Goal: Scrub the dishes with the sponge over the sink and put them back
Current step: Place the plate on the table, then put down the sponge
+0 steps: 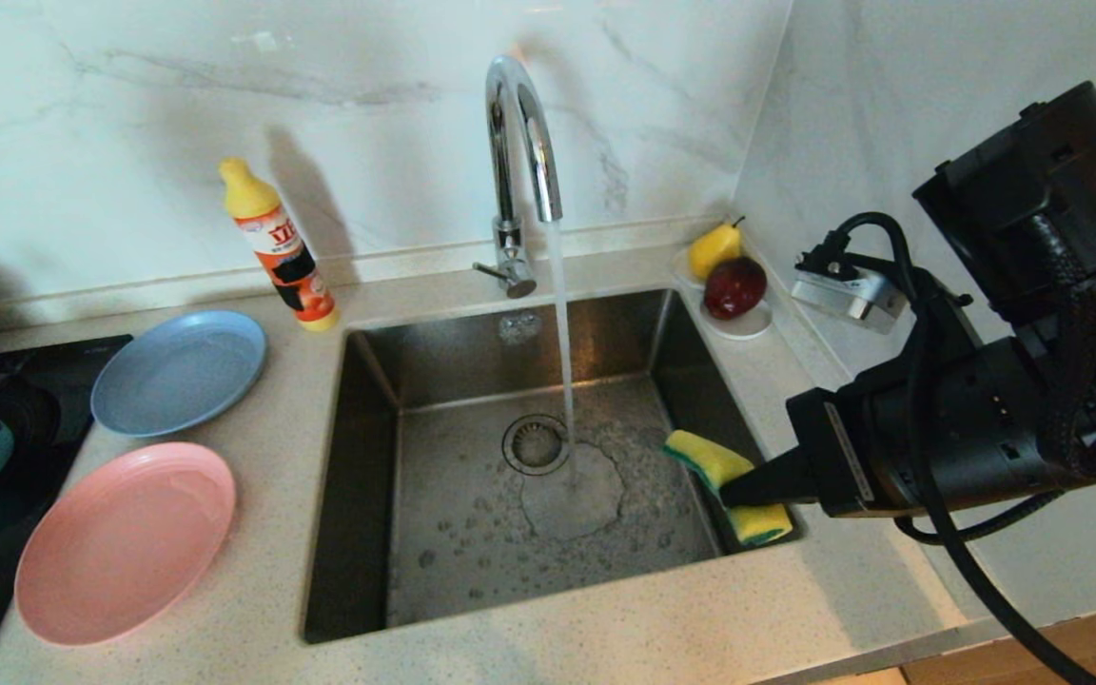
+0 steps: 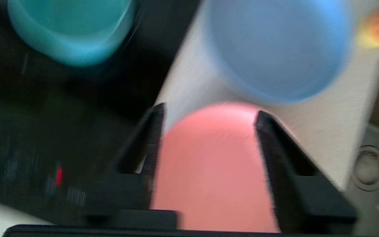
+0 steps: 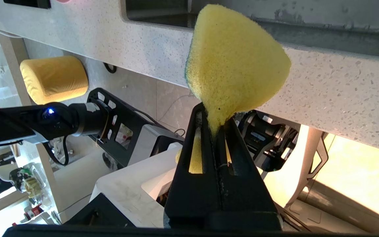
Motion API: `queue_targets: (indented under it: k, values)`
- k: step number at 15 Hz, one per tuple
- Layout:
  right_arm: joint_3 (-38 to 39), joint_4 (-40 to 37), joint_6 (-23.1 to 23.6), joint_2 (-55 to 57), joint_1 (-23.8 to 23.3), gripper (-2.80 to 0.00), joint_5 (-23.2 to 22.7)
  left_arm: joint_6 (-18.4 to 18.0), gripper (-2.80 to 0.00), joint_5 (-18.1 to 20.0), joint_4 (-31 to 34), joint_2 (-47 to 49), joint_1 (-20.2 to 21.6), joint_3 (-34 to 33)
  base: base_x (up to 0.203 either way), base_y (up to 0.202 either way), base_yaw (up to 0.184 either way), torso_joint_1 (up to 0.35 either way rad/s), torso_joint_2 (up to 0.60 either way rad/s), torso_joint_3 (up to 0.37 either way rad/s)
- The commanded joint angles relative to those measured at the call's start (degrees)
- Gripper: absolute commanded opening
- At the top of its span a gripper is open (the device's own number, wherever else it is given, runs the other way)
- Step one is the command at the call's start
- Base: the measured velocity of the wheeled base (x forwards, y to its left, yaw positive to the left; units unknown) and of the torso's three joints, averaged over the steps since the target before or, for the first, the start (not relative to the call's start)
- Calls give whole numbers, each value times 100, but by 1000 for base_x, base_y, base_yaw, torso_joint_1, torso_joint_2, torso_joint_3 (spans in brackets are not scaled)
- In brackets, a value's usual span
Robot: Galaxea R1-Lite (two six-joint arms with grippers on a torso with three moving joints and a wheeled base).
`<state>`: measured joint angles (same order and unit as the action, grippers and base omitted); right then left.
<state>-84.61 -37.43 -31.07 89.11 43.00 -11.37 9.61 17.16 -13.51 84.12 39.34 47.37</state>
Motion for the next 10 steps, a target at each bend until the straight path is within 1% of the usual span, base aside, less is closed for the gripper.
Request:
queue_targets:
  k: [1,2,3,4,5,6,8,9,10]
  values:
    - [-2,-19,-13,-69,7,-280,-5,-289,-280,143,-24,7,-363,419,0,0,0,0,0,0]
    - [15,-19,-13,-96,7,-280,-5,-504,-280,154,-34,110,-608,582,0,0,0,0,0,0]
    - [15,-28,-13,-113,7,-280,-5,-805,-280,74,-98,234,-940,731,0,0,0,0,0,0]
    - [24,-28,-13,-133,7,-280,-5,-1059,-280,-83,-266,325,-1232,857,0,0,0,0,0,0]
    - [15,-28,-20,-153,7,-280,-5,-1229,-280,-288,-565,425,-1623,956,0,0,0,0,0,0]
    - [15,-28,-13,-172,7,-280,-5,-1343,-280,-515,-910,495,-2061,1021,0,0,0,0,0,0]
    - [32,-28,-22,-175,7,-280,4,-1463,-280,-934,-1357,456,-2939,1069,0,0,0,0,0,0]
    - [50,-46,-22,-197,-2,-280,4,-1489,-280,-1046,-1404,201,-3231,1026,0,0,0,0,0,0]
    - [50,-54,-39,-205,-11,-280,21,-1506,-280,-1100,-1381,-198,-3384,930,0,0,0,0,0,0]
